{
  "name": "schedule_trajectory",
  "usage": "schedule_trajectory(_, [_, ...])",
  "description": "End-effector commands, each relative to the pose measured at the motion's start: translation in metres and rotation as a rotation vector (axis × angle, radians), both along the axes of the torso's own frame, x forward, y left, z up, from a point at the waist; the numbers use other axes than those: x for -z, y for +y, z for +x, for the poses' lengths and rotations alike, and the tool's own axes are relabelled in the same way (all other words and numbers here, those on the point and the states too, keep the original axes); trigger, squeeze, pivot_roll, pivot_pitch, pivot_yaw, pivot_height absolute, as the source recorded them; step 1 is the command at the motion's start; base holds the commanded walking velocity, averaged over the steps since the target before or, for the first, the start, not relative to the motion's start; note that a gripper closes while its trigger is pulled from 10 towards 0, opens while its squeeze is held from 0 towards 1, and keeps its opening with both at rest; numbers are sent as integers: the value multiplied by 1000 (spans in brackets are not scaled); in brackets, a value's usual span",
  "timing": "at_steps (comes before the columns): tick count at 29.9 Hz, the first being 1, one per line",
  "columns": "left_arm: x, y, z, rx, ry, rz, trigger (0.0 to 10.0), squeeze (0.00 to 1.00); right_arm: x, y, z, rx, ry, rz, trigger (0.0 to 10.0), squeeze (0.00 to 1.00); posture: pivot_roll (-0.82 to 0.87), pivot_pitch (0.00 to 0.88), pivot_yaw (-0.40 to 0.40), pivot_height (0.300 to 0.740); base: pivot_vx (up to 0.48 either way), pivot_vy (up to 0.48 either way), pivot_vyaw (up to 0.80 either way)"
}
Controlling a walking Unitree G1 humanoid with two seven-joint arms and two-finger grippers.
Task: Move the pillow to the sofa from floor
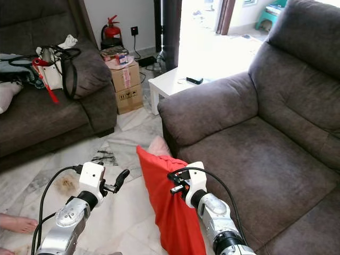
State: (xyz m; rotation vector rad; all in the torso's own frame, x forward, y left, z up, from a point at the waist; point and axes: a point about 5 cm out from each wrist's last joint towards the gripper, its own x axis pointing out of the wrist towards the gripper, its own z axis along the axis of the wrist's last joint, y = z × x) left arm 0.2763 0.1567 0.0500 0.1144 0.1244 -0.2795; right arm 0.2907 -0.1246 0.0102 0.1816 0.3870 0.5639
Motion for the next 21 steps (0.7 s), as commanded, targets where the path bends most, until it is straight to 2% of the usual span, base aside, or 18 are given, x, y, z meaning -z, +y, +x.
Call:
schedule_trajectory(1, [1, 3, -1, -8, 3, -11, 10000, 0, -20, 3, 13, 7, -124, 23, 10000, 0, 83, 37, -18, 740, 0, 0, -781])
schedule_trajectory(16, [3, 3, -1, -34, 11, -30, 10000, 0, -21, -1, 16, 67, -121, 16, 10000, 0, 82, 60, -16, 740, 0, 0, -777])
schedule_trajectory(21, [4, 3, -1, -38, 15, -33, 10000, 0, -21, -1, 17, 70, -124, 14, 10000, 0, 81, 62, -16, 740, 0, 400, -775])
